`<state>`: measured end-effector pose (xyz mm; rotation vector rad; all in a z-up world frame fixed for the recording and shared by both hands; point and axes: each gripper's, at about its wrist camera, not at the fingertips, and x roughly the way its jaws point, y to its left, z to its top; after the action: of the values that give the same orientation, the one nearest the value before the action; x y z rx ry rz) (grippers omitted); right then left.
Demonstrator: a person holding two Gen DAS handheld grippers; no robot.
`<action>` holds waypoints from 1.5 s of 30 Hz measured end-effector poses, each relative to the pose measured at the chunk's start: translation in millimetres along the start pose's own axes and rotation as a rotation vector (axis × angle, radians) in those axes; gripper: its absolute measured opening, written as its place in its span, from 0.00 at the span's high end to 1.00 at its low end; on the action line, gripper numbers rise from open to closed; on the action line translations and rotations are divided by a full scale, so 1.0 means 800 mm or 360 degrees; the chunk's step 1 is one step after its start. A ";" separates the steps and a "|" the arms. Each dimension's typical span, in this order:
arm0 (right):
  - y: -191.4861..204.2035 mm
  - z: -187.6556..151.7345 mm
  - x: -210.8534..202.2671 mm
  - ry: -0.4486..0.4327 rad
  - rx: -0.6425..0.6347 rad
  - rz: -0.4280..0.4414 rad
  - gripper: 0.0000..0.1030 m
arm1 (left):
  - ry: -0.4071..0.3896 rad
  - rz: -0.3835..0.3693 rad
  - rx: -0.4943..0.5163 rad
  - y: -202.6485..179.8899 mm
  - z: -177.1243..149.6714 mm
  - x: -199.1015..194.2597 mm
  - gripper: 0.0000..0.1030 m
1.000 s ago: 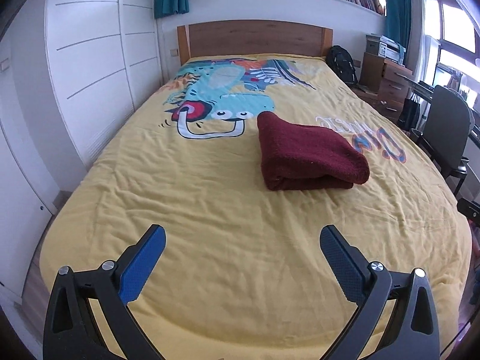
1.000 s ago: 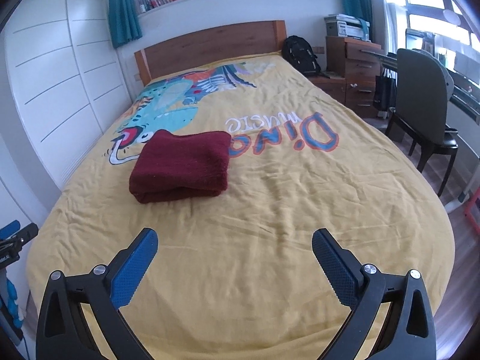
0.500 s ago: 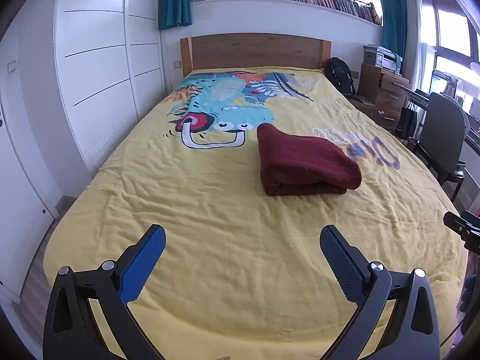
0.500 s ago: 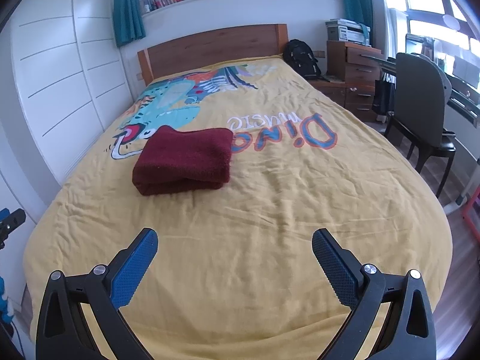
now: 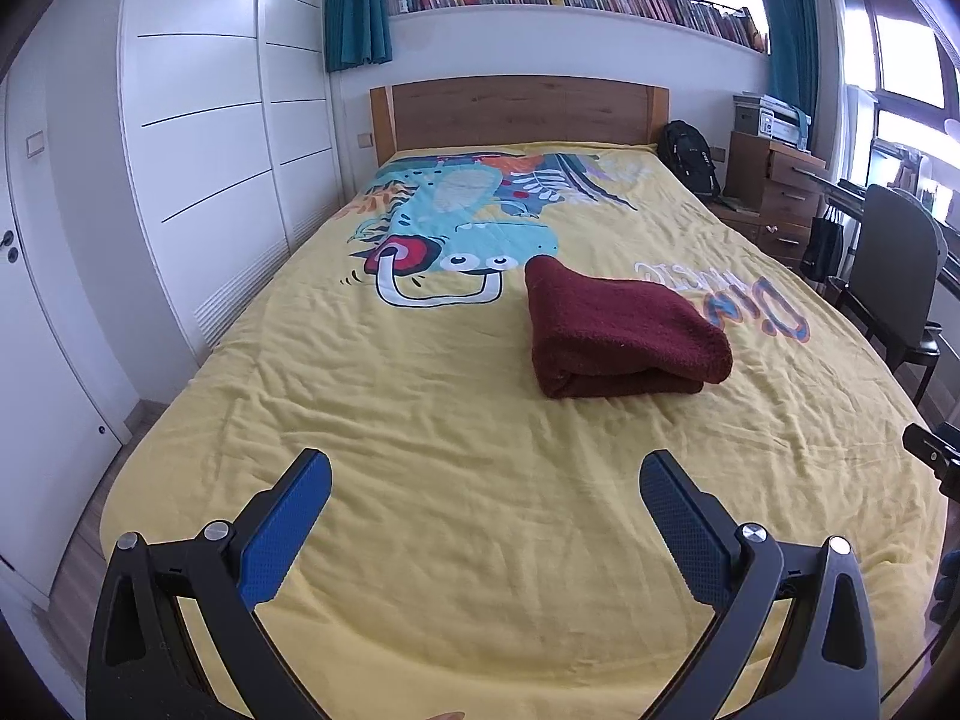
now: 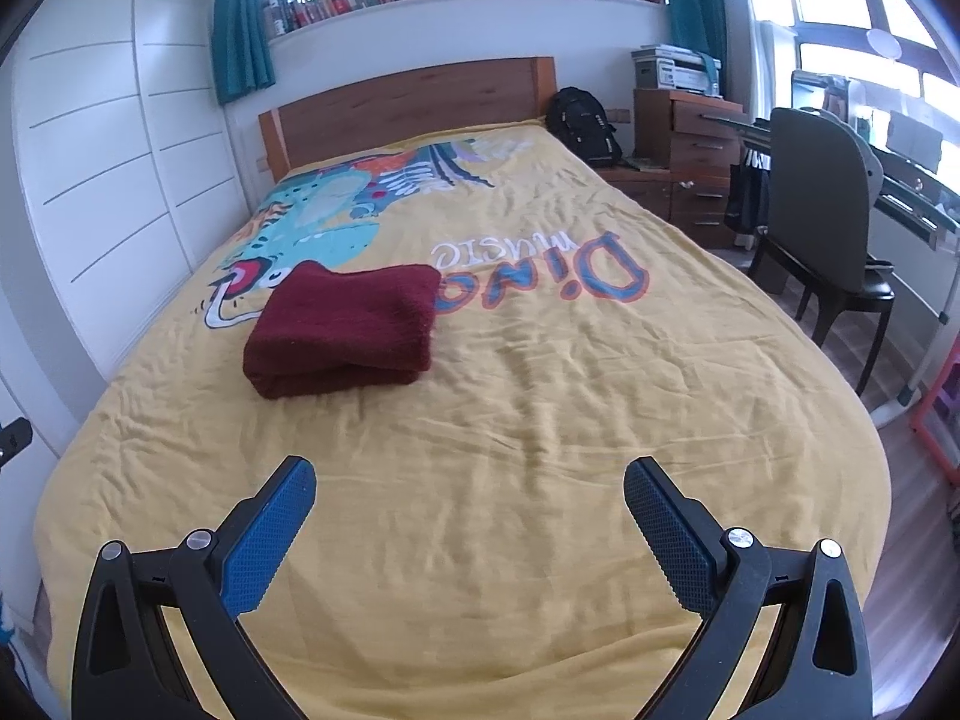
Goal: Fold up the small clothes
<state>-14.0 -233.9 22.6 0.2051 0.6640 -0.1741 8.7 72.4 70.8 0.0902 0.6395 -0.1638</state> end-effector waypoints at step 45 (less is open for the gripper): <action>-0.034 -0.006 0.000 -0.0011 0.0035 -0.0091 0.00 | 0.0009 -0.0005 0.0038 -0.002 -0.010 0.015 0.01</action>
<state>-22.7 -258.7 15.0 0.2064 0.6618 -0.2368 13.3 70.2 56.8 0.1129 0.6436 -0.1741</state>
